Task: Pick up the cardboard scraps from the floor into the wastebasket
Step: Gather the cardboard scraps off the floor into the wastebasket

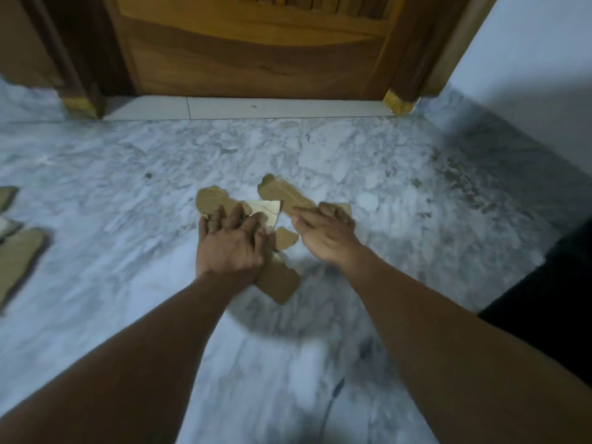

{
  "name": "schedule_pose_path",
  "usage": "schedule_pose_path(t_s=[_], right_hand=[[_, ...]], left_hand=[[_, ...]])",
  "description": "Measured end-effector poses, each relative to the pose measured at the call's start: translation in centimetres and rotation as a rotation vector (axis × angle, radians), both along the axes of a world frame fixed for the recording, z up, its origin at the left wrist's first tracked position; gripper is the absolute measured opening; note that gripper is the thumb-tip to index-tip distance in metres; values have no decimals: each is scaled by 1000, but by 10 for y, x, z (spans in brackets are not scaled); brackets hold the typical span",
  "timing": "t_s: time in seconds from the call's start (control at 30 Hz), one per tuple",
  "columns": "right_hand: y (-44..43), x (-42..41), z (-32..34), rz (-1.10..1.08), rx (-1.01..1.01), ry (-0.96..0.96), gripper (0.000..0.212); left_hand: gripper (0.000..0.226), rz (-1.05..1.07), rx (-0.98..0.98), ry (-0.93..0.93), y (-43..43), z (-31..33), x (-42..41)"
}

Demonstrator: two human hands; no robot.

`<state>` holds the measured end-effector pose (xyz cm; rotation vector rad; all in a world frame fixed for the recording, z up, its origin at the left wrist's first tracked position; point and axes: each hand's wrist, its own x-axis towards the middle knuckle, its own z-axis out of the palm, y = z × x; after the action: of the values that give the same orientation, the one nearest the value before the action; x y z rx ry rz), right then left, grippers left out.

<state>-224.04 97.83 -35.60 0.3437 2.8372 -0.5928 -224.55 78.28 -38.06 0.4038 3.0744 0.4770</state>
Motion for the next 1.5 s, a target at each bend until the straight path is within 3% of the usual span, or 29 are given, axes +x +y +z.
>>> schedule_pose_path(t_s=[0.07, 0.17, 0.23, 0.4, 0.5, 0.57, 0.67, 0.73, 0.8, 0.9, 1.0, 1.1, 1.17, 1.23, 1.3, 1.37, 1.5], right_hand=[[-18, 27, 0, 51, 4, -1, 47], [-35, 75, 4, 124, 31, -3, 85], [-44, 107, 9, 161, 14, 1, 97], [-59, 193, 22, 339, 21, -15, 103], [-66, 225, 11, 434, 20, 33, 100], [-63, 232, -1, 387, -40, 101, 111], [-62, 231, -2, 287, -176, 29, 142], [-68, 226, -2, 343, -98, 66, 139], [-79, 219, -3, 394, 20, 92, 118], [-88, 213, 1, 405, 25, 80, 100], [-88, 204, 1, 428, 37, 153, 116], [-88, 192, -2, 409, 9, 54, 141], [-90, 183, -6, 423, -8, -3, 144], [-93, 175, -6, 461, -4, -13, 140], [-95, 168, -4, 497, 26, -19, 133], [-96, 164, -3, 501, 43, 16, 127], [-95, 174, -5, 471, -78, 147, 108]], left_hand=[[58, 17, -28, 34, -3, 2, 37], [54, 72, -18, 76, -13, 6, 90], [60, 119, -4, 86, -26, 7, 121], [65, 209, 105, 105, -54, 3, 183], [73, 201, 139, 10, -63, 3, 195], [75, 122, 117, -14, -65, 3, 198], [78, 114, 265, 40, -69, 7, 203], [82, 174, 332, 84, -74, 12, 198], [84, 204, 266, 130, -82, 14, 183], [89, 91, 101, -45, -94, 14, 163], [78, 21, -35, 15, -98, 4, 163], [64, 83, 140, 134, -99, 1, 170], [49, 150, 464, 98, -99, 5, 166], [41, 219, 574, 158, -103, 10, 163], [46, 289, 372, 262, -108, 10, 165], [57, 300, 193, 184, -115, 3, 172], [74, 191, 72, 38, -129, 5, 189]])
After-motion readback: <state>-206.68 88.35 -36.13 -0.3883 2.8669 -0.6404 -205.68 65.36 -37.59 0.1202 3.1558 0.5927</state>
